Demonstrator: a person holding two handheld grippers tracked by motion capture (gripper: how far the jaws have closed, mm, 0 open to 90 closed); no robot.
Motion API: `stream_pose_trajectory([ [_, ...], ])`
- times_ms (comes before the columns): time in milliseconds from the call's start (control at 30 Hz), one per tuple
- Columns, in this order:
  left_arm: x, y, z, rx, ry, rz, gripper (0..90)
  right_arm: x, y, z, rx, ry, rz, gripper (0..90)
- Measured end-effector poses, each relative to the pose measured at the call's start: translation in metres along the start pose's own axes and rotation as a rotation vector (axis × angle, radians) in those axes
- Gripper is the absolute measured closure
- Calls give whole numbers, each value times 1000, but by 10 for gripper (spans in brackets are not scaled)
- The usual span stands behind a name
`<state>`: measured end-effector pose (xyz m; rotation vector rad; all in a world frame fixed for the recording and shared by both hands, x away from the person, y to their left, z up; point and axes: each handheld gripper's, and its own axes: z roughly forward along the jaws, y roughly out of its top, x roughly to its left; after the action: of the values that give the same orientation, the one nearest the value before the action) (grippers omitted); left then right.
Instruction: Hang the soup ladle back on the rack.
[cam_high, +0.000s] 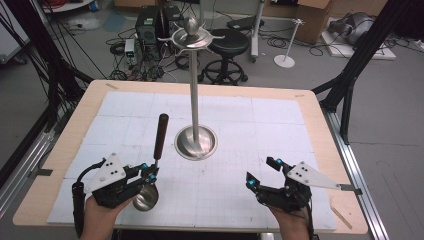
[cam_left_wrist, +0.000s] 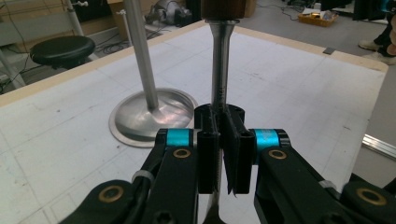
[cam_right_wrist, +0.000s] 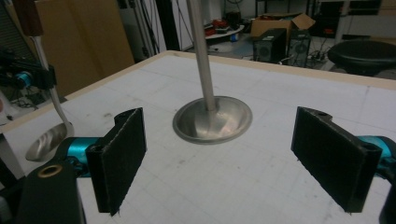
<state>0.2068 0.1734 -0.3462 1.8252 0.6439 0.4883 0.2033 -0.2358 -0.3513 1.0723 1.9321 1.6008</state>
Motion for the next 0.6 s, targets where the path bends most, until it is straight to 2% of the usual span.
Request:
stream_pose_trajectory([
  [200, -10, 6, 9, -5, -14, 7, 843, 15, 14, 17, -21, 76, -22, 173],
  [367, -20, 13, 18, -6, -19, 8, 842, 31, 32, 25, -74, 144, -50, 176],
  [500, -28, 16, 26, 1, -5, 24, 842, 42, 43, 35, -83, 187, -73, 231],
  [600, -33, 18, 32, 3, -11, 27, 842, 49, 49, 41, -93, 216, -89, 270],
])
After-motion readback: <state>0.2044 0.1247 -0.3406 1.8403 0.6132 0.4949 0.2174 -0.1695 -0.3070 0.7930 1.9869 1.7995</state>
